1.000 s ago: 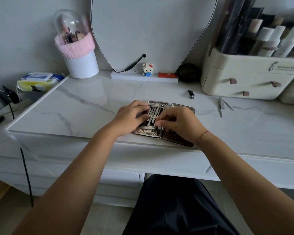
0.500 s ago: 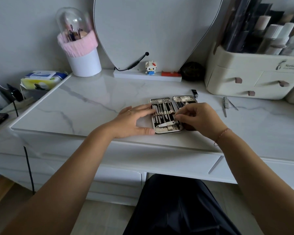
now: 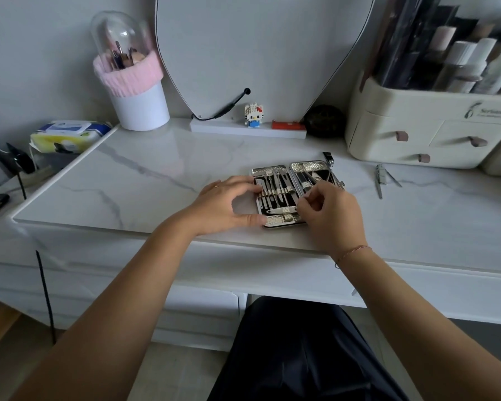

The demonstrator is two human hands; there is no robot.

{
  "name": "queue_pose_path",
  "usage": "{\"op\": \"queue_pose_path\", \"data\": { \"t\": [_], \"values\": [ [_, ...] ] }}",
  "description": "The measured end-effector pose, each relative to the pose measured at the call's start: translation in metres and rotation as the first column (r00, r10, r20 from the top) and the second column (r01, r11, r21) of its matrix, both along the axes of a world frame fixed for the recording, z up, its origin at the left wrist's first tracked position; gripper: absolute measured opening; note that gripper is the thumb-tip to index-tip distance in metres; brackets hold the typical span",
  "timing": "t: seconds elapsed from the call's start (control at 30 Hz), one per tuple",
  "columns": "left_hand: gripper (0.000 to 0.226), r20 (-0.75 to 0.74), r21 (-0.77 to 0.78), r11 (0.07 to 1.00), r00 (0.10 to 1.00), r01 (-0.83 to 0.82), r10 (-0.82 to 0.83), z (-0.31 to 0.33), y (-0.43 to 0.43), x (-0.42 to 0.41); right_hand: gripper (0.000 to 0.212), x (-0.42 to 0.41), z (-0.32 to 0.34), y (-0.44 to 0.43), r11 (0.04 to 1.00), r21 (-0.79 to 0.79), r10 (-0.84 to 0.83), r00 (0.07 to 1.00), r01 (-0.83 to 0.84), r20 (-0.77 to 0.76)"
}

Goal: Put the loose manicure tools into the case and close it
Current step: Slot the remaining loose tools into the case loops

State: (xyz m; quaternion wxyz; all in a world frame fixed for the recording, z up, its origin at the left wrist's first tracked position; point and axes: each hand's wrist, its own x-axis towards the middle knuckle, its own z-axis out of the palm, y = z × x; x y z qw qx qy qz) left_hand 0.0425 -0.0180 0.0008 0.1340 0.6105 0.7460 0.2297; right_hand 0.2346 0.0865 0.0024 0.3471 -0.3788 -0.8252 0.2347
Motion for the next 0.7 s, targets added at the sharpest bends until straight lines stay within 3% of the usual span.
{"op": "queue_pose_path", "data": {
  "t": [0.07, 0.23, 0.5, 0.7],
  "values": [
    [0.089, 0.046, 0.01, 0.999, 0.998, -0.042, 0.042, 0.0, 0.004, 0.003, 0.016, 0.0, 0.0, -0.001, 1.0, -0.003, 0.001, 1.0, -0.001, -0.012],
    [0.054, 0.032, 0.137, 0.968, 0.978, -0.209, 0.206, -0.007, 0.017, 0.017, 0.014, 0.0, -0.003, 0.0, 1.0, -0.005, -0.007, 0.999, 0.006, -0.052],
    [0.048, 0.133, 0.12, 0.948, 0.951, -0.295, 0.279, -0.004, 0.021, 0.024, 0.01, -0.007, -0.001, -0.006, 0.982, 0.191, -0.026, 0.999, 0.018, 0.039],
    [0.047, 0.13, 0.095, 0.958, 0.957, -0.271, 0.258, -0.003, 0.02, 0.022, 0.006, 0.002, 0.013, 0.005, 0.945, 0.119, 0.288, 0.949, -0.304, 0.131]
  ]
}}
